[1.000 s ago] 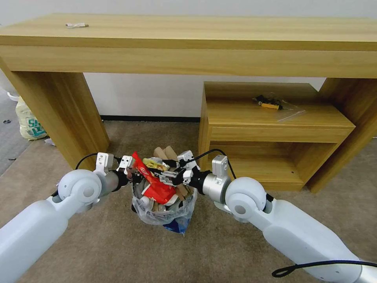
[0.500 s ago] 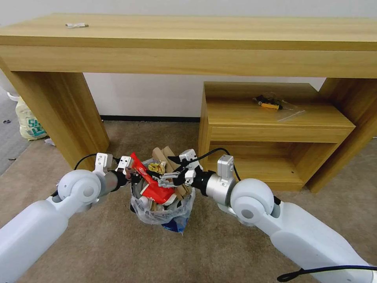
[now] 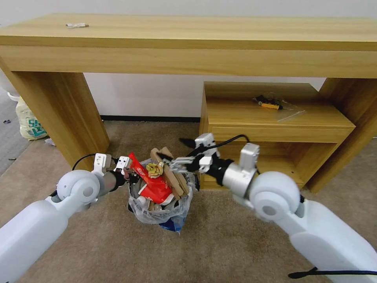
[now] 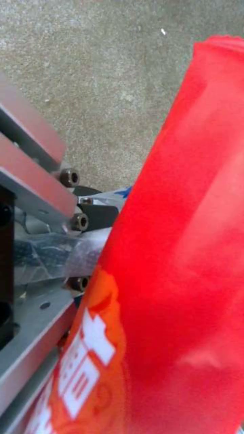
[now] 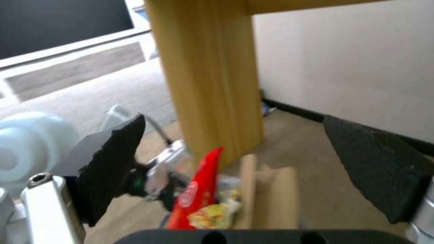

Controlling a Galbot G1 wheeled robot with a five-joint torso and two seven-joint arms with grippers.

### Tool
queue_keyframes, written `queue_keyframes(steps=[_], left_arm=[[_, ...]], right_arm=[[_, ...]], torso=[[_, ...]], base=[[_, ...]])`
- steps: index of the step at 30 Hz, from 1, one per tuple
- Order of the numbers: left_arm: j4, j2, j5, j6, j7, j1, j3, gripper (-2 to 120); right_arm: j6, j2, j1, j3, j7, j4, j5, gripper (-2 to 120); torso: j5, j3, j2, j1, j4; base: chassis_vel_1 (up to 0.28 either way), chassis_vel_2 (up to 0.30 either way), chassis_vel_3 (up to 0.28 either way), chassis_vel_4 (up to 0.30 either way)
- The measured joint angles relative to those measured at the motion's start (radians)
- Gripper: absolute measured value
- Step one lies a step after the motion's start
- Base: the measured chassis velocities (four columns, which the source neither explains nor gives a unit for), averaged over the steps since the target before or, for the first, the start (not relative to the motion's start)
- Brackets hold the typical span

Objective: Pick up the trash bin and place the garbage on the floor into it.

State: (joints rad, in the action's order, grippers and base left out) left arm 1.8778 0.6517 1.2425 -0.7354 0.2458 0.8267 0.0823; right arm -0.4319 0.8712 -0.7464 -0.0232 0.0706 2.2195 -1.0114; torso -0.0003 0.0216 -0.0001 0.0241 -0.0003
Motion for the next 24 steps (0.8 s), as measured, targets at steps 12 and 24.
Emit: queue_keyframes(steps=[12, 24], left_arm=[[-0.03, 0.004, -0.026, 0.0, -0.018, 0.026, 0.027, 0], [-0.082, 0.0, -0.048, 0.0, -0.046, 0.035, 0.06, 0]], right_arm=[[0.02, 0.003, -0.115, 0.12, 0.127, -0.025, 0.019, 100], [0.119, -0.003, -0.306, 0.307, 0.08, -0.091, 0.167, 100]], torso=[[0.0, 0.0, 0.0, 0.0, 0.0003], [-0.0002, 0.0, 0.0, 0.0, 0.0004]], base=[[0.0, 0.0, 0.0, 0.0], [0.0, 0.0, 0.0, 0.0]])
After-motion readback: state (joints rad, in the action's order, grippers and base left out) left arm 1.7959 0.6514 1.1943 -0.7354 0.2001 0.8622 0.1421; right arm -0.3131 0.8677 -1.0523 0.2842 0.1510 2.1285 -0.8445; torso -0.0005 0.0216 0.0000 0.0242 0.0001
